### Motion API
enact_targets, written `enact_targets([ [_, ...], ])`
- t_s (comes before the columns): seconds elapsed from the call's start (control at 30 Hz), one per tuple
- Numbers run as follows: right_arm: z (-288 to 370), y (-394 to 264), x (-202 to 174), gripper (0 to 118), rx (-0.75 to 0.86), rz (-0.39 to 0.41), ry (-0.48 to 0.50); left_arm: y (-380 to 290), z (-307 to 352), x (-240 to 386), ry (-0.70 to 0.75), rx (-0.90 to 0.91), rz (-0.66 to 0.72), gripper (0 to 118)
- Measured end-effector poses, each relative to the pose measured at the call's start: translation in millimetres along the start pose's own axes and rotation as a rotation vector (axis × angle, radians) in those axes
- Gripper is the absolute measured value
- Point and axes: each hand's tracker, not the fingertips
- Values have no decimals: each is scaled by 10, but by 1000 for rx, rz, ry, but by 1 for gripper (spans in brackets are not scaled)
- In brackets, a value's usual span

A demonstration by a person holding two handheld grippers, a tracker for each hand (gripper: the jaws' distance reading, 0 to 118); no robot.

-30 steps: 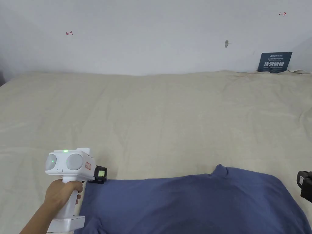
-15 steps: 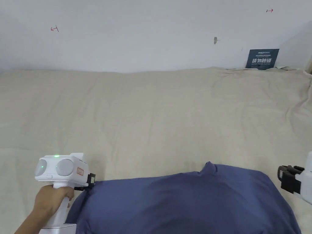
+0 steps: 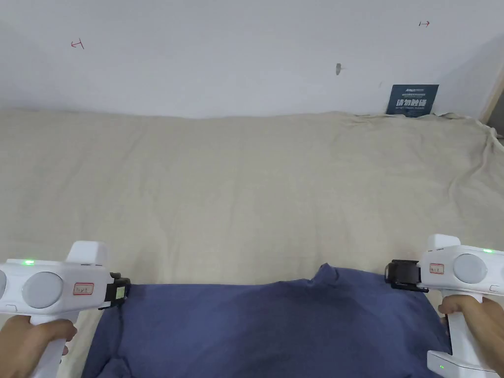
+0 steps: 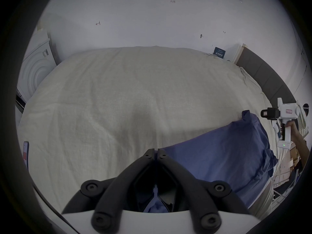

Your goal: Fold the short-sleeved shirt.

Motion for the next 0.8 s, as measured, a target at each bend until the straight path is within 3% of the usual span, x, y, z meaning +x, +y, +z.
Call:
enact_targets([
  [0.2, -210, 21, -82, 94, -62, 50, -47, -9, 26, -21, 2, -5, -15, 0],
  [0.3, -266, 13, -113, 64, -79, 49, -44, -27, -17, -43, 4, -12, -9, 0],
  [0.4, -232, -51, -136, 6, -78, 48, -14, -62, -20, -44, 10, -16, -1, 0],
  [0.53, -54, -118, -185, 3, -42, 115, -12, -90, 22, -9, 15, -21, 1, 0],
  [0.8, 902, -217, -78, 3, 109, 103, 130, -148, 95, -78, 71, -16, 25, 0],
])
